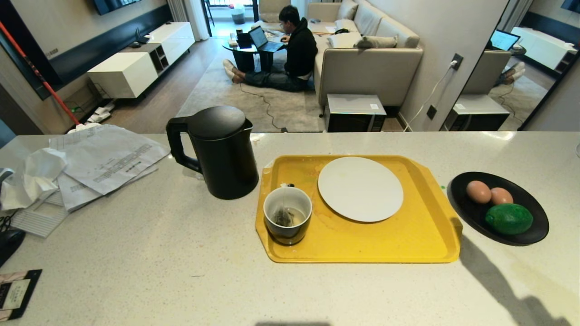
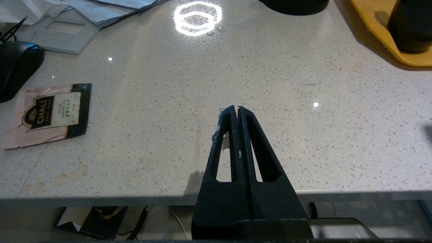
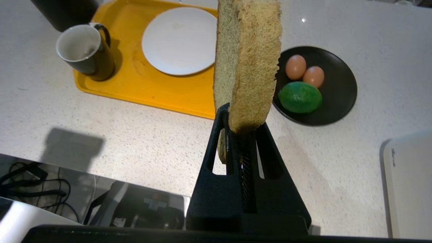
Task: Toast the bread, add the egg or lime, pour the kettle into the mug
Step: Put the bread slices in the toaster
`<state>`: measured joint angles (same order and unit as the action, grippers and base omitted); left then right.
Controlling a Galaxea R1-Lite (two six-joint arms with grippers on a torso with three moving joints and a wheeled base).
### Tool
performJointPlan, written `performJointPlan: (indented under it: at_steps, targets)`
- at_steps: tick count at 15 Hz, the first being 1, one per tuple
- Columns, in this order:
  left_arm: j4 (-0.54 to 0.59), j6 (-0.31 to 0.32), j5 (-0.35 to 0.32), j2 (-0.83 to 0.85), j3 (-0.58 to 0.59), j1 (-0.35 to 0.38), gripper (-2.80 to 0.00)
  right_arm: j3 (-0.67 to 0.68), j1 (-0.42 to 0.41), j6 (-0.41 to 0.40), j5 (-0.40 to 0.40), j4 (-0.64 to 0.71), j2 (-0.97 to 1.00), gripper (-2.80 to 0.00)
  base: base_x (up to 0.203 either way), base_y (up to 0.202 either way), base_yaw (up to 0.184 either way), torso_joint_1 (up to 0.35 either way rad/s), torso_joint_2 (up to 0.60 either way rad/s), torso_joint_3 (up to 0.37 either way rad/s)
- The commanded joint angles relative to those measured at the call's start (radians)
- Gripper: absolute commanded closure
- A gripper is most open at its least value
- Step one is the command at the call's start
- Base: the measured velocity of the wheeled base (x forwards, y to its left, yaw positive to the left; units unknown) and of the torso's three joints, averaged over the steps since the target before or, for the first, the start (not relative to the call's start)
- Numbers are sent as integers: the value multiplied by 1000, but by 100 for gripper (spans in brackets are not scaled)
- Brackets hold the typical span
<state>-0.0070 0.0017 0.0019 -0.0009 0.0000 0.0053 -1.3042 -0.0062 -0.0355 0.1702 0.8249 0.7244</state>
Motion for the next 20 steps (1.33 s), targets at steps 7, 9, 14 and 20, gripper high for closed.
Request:
performJointPlan:
  at_steps: [7, 9, 14, 20]
  targets:
    - [-1, 0, 0, -1, 0, 1, 0, -3, 2, -3, -68, 51, -51, 0, 0, 0, 0, 19, -34, -15]
    - [-1, 0, 1, -1, 0, 1, 0, -3, 2, -3, -69, 51, -53, 0, 0, 0, 0, 190, -335, -152]
    - [-1, 0, 1, -1, 0, 1, 0, -6, 2, -6, -69, 49, -43, 0, 0, 0, 0, 194, -342, -155]
    - [-1, 0, 0, 0, 0, 1, 0, -30, 0, -5, -69, 46, -16, 0, 0, 0, 0, 182, -326, -147]
